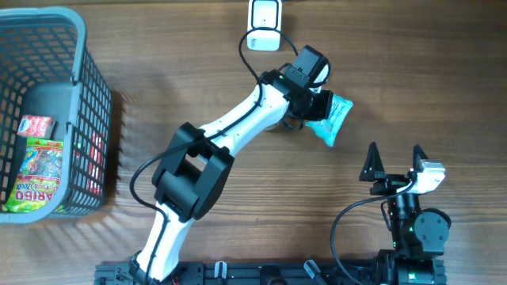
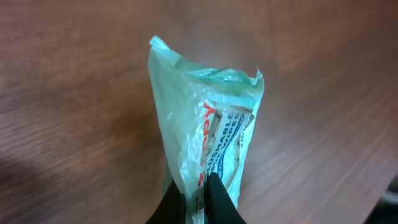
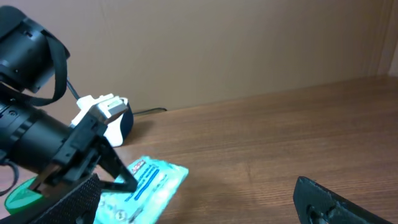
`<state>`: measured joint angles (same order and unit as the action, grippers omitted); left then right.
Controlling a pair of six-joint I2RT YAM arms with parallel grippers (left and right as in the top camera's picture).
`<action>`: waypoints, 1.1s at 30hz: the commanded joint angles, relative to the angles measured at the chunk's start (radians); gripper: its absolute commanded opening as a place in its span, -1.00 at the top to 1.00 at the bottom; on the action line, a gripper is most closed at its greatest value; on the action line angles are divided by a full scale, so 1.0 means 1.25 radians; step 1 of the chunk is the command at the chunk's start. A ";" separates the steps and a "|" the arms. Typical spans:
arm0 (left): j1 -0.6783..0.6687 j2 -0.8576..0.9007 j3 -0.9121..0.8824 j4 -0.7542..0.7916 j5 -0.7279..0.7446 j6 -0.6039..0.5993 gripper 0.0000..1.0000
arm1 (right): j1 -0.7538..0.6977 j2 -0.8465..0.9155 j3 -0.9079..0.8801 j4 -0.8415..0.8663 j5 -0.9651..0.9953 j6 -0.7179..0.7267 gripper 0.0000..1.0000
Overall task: Scan the item barcode
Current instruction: 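Carry the wipes pack past the scanner and drop it right of center, then return the left gripper to the basket and grasp the Haribo bag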
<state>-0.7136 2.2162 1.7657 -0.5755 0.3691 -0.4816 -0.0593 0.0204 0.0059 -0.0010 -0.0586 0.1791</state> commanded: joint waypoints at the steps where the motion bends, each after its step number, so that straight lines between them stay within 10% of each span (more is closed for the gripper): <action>1: -0.065 0.019 0.000 0.035 -0.057 -0.131 0.92 | 0.002 -0.005 -0.001 0.002 0.005 0.006 -0.99; 6: -0.160 0.045 0.000 0.080 -0.186 -0.151 0.86 | 0.002 -0.005 -0.001 0.002 0.005 0.006 -1.00; 9: -0.160 0.045 0.000 0.091 -0.189 -0.148 -1.00 | 0.002 -0.005 -0.001 0.002 0.005 0.005 -0.99; 19: -0.021 -0.279 0.058 0.021 -0.352 0.043 -1.00 | 0.002 -0.005 -0.001 0.002 0.005 0.006 -0.99; 26: 0.171 -0.659 0.058 -0.263 -0.446 0.192 -1.00 | 0.002 -0.005 -0.001 0.002 0.005 0.005 -0.99; 33: 0.761 -0.740 0.043 -0.420 -0.457 -0.044 -1.00 | 0.002 -0.005 -0.001 0.002 0.005 0.006 -0.99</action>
<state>0.0139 1.2366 1.8366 -1.0592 -0.2363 -0.3553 -0.0593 0.0204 0.0059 -0.0010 -0.0582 0.1795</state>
